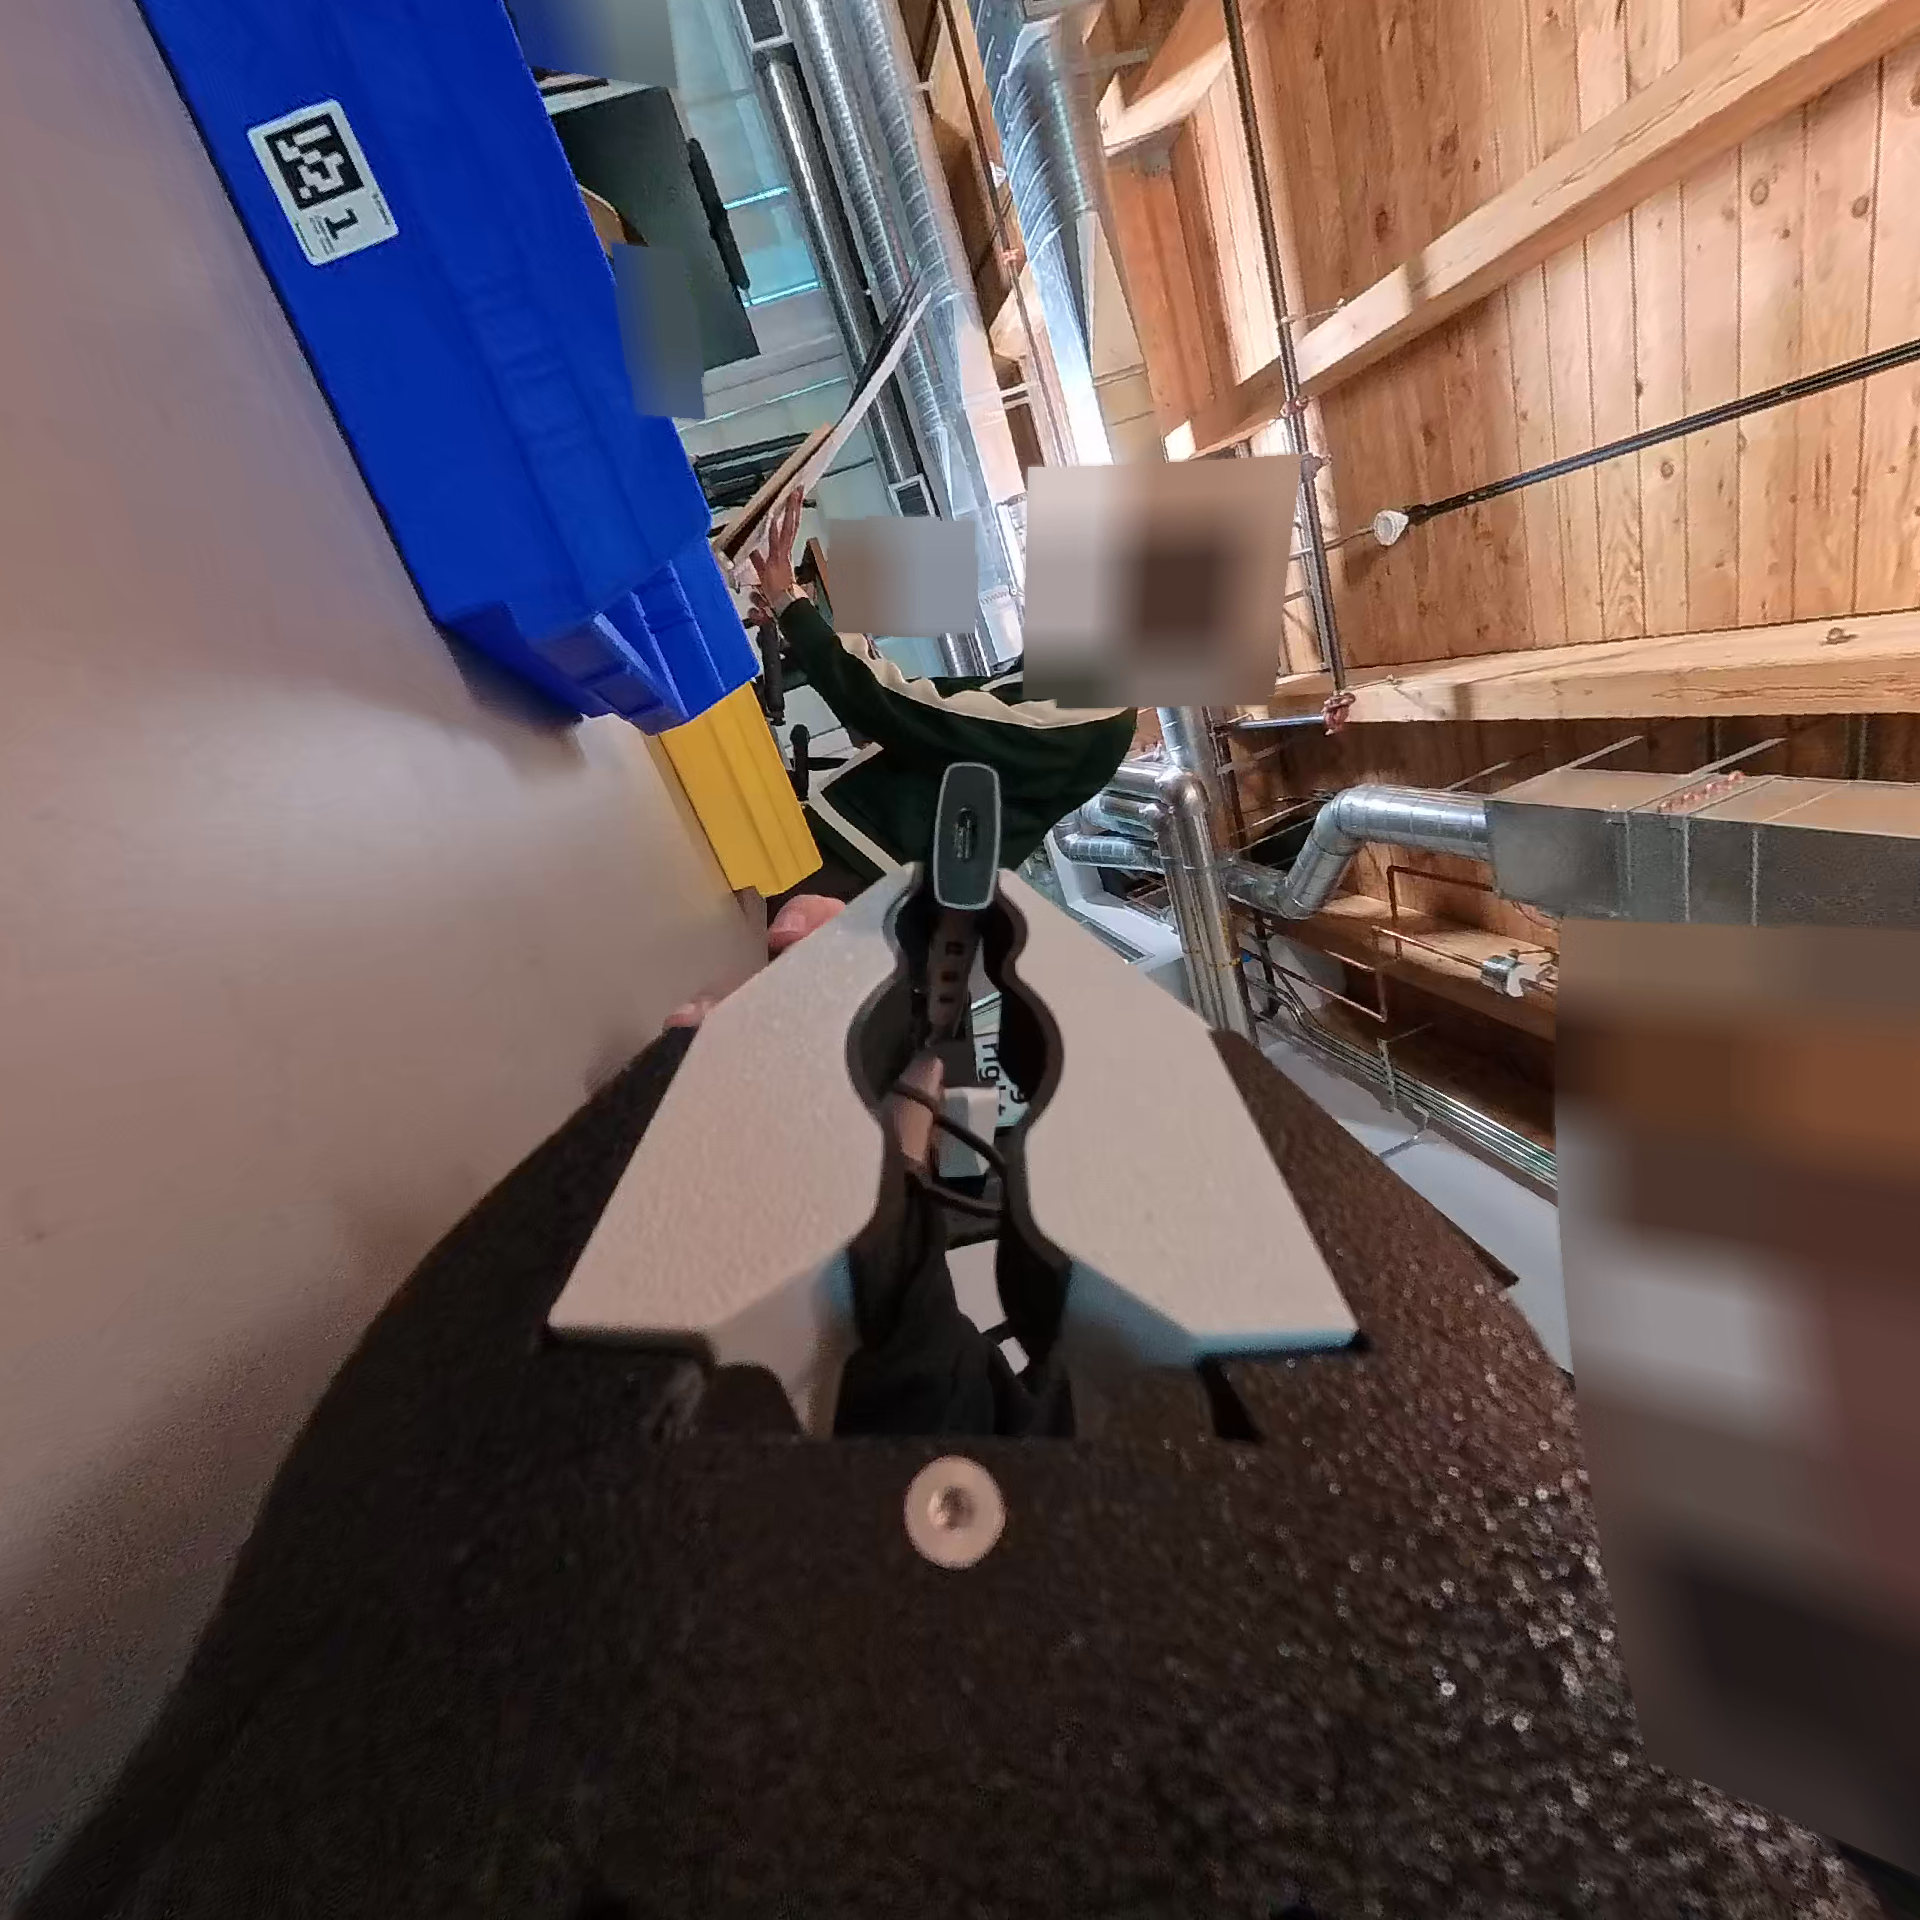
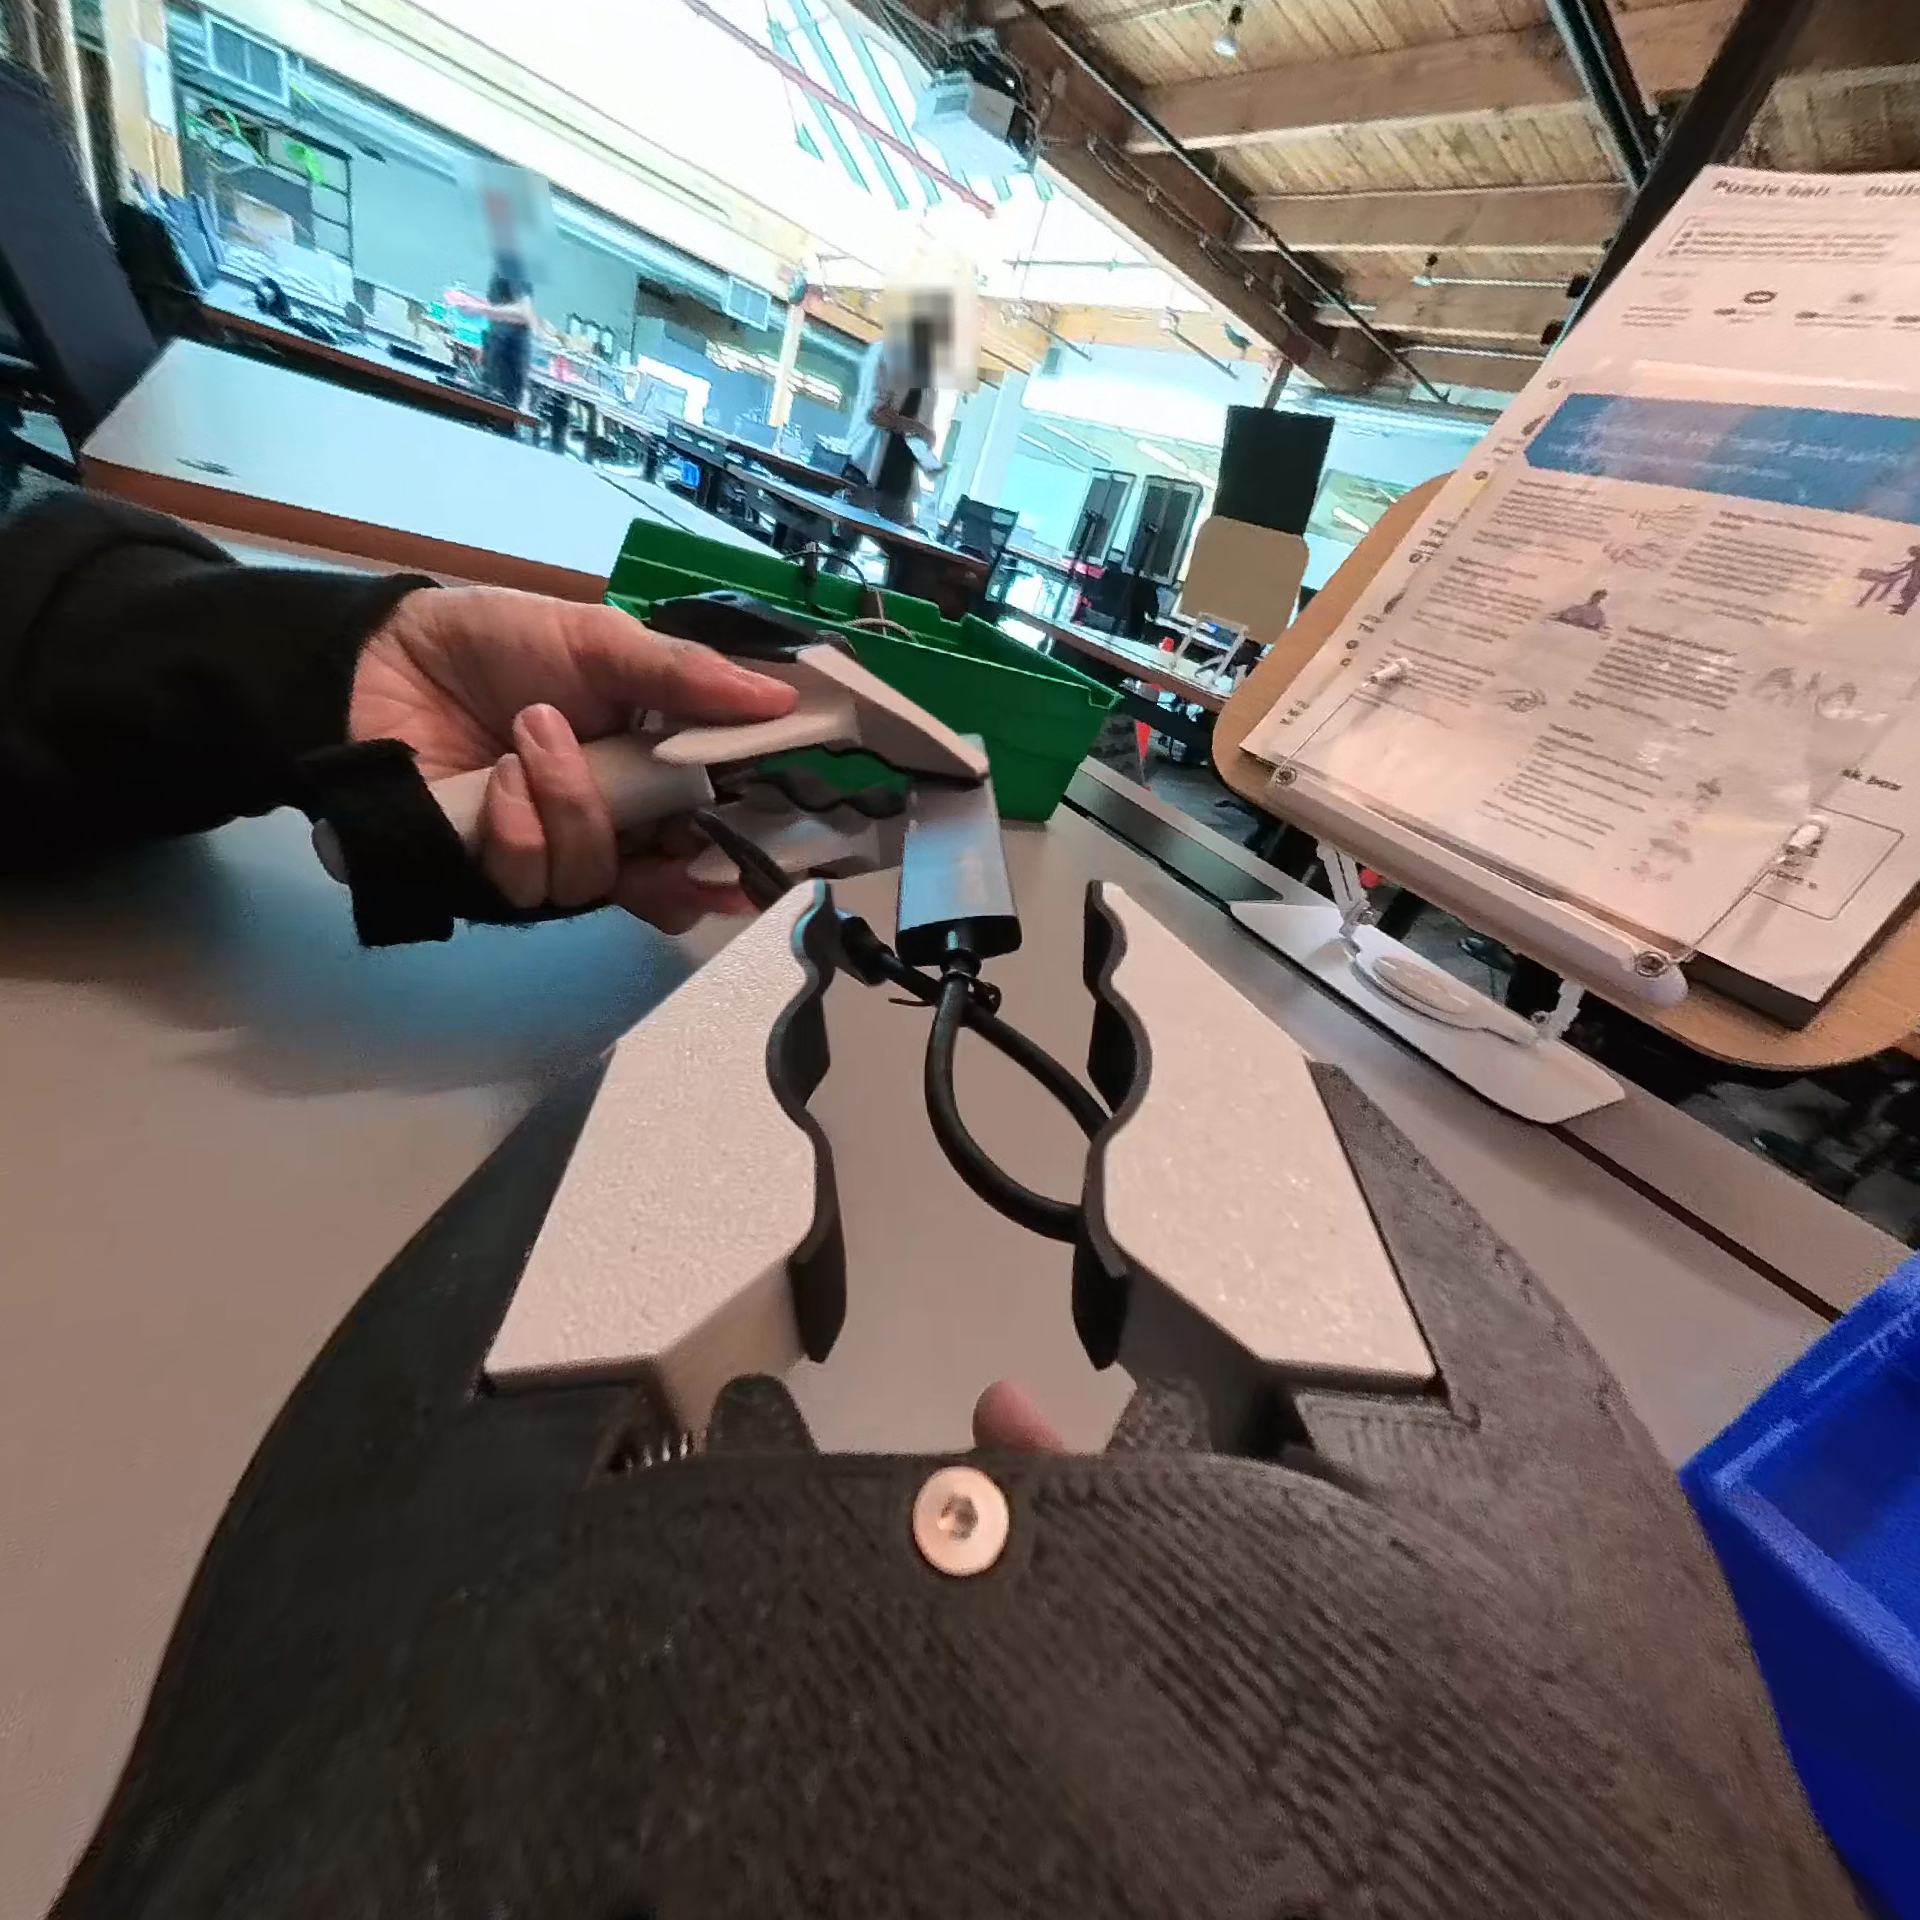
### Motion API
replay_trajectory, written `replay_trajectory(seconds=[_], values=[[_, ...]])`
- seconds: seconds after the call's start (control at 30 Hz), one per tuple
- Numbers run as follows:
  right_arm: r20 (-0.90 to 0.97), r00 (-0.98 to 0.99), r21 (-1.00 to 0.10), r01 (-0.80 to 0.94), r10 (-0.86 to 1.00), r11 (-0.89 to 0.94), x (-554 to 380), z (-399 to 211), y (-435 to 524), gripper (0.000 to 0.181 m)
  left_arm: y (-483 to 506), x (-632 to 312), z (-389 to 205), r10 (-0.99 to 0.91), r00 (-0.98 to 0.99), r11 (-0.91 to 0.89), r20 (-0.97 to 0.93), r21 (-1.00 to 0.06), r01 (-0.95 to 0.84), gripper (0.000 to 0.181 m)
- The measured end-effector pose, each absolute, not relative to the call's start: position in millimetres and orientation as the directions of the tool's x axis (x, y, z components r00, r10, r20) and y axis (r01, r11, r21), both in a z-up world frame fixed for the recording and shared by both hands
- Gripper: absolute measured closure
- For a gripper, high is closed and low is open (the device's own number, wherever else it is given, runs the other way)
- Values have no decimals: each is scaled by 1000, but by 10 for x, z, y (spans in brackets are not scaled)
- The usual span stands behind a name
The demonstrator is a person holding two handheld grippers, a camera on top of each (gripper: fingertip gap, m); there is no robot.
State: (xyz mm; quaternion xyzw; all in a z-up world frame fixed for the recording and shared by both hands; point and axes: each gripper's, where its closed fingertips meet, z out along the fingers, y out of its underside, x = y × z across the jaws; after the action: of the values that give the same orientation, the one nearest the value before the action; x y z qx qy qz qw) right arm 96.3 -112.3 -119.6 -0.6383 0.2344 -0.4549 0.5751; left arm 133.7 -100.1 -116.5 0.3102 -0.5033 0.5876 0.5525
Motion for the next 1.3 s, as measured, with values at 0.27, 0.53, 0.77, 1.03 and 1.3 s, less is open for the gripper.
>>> replay_trajectory(seconds=[0.27,0.53,0.77,1.03,1.3], values=[[227,476,-958,266,-849,-108,918,-1061,-1268,125,-889,1453,-1023,394,-160,91,905,-212,-973,175],[178,567,-972,229,-804,-53,896,-1074,-1114,125,-1008,1281,-1083,308,-205,124,929,-252,-960,175],[263,559,-963,195,-787,-184,915,-1214,-1139,139,-1086,1191,-1102,267,-203,125,942,-243,-962,175],[314,520,-947,224,-794,-228,938,-1217,-1163,152,-1115,1227,-1174,229,-193,102,954,-220,-970,175],[210,559,-976,167,-802,-140,965,-1197,-1119,157,-1138,1251,-1176,207,-190,48,960,-204,-978,175]])
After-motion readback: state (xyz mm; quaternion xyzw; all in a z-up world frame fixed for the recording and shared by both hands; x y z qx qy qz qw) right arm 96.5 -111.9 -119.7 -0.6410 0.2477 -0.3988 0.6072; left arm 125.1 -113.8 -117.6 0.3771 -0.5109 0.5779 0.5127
